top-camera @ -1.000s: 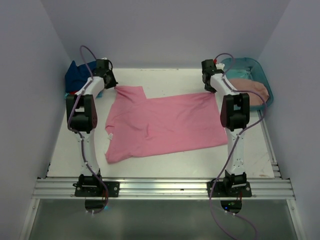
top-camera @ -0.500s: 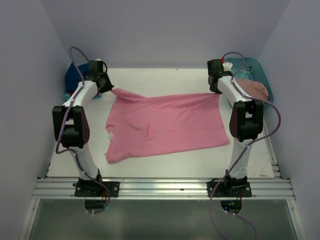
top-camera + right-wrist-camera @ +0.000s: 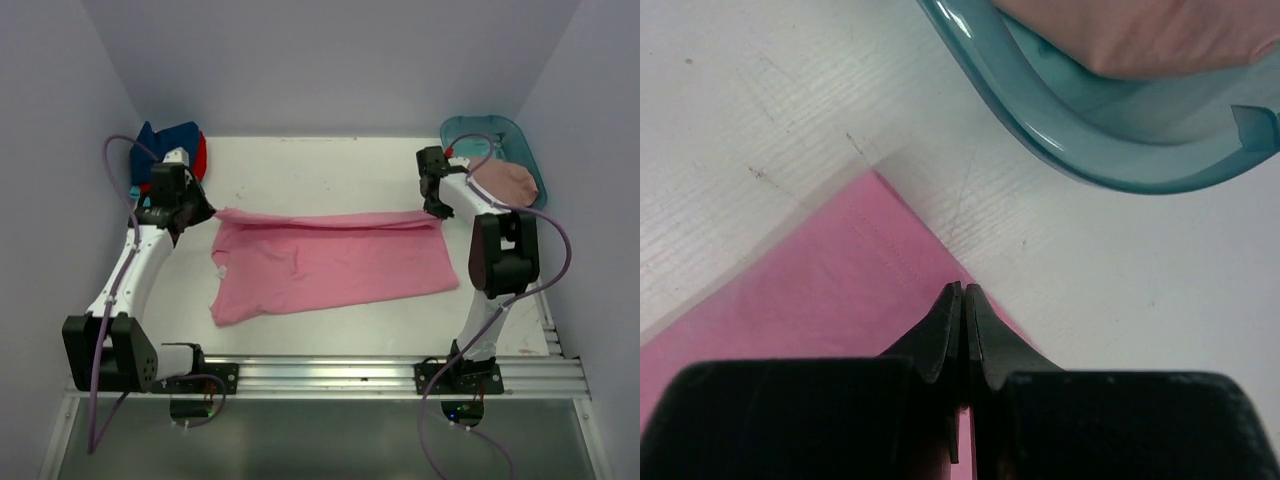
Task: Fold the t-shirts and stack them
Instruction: Grap the side of the flattened tshirt furthest away from the robot with both arms, then fold the other side of the tshirt into a rectangle
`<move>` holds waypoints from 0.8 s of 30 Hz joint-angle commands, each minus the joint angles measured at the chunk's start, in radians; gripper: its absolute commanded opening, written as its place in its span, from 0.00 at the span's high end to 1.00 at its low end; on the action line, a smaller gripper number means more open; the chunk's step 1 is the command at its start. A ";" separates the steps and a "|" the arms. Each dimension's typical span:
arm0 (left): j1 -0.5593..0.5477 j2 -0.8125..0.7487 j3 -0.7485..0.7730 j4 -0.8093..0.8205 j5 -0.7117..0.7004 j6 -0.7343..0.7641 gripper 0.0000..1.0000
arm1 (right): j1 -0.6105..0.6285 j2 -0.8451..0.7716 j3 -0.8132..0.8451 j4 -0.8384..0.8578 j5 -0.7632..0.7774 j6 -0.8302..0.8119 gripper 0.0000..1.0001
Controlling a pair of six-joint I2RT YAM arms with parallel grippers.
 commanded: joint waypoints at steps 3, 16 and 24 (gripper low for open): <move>0.003 -0.162 -0.117 -0.037 0.062 0.003 1.00 | -0.005 -0.117 -0.048 -0.001 0.050 0.049 1.00; -0.003 -0.429 -0.344 -0.147 0.139 -0.001 1.00 | -0.005 -0.157 -0.134 -0.010 0.090 0.069 1.00; -0.009 -0.465 -0.318 -0.227 0.151 -0.006 1.00 | -0.004 -0.140 -0.157 -0.004 0.095 0.077 1.00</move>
